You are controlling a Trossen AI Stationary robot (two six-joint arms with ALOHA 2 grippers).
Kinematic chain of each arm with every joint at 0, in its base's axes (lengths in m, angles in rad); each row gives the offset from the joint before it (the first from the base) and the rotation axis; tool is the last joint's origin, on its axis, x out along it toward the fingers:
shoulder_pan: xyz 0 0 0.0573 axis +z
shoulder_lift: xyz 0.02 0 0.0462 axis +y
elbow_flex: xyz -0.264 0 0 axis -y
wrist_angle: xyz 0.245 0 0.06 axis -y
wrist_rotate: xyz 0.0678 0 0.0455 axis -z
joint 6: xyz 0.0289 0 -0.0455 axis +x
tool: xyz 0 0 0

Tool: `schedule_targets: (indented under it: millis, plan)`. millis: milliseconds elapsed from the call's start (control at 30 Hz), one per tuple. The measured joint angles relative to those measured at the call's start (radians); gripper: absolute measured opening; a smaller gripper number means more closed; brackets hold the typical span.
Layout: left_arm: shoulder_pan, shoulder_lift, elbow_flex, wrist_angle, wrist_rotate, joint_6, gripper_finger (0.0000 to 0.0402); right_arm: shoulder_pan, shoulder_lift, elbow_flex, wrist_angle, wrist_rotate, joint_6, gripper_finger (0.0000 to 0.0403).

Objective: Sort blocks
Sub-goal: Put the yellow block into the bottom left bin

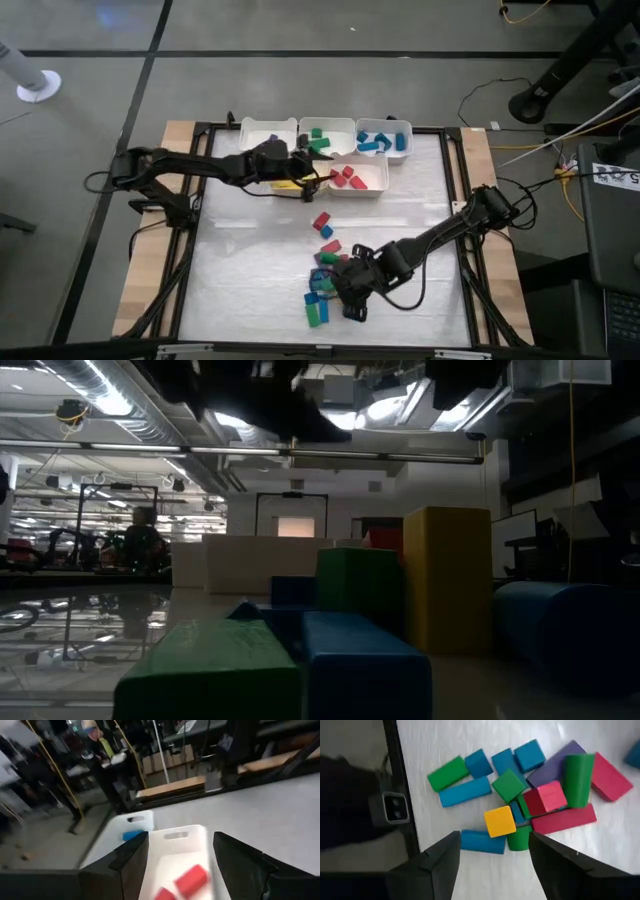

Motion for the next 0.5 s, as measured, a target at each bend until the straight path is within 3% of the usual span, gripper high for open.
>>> schedule_targets:
  millis: [133,500]
  plan:
    - [-0.043,-0.078,0.0,-0.11,0.0,-0.136,0.021,0.035,0.001,0.0,0.004,0.088,-0.113,0.0232]
    - [-0.259,-0.127,0.0,-0.349,0.002,-0.327,0.021,0.039,0.0,-0.094,0.111,0.086,-0.141,0.0232]
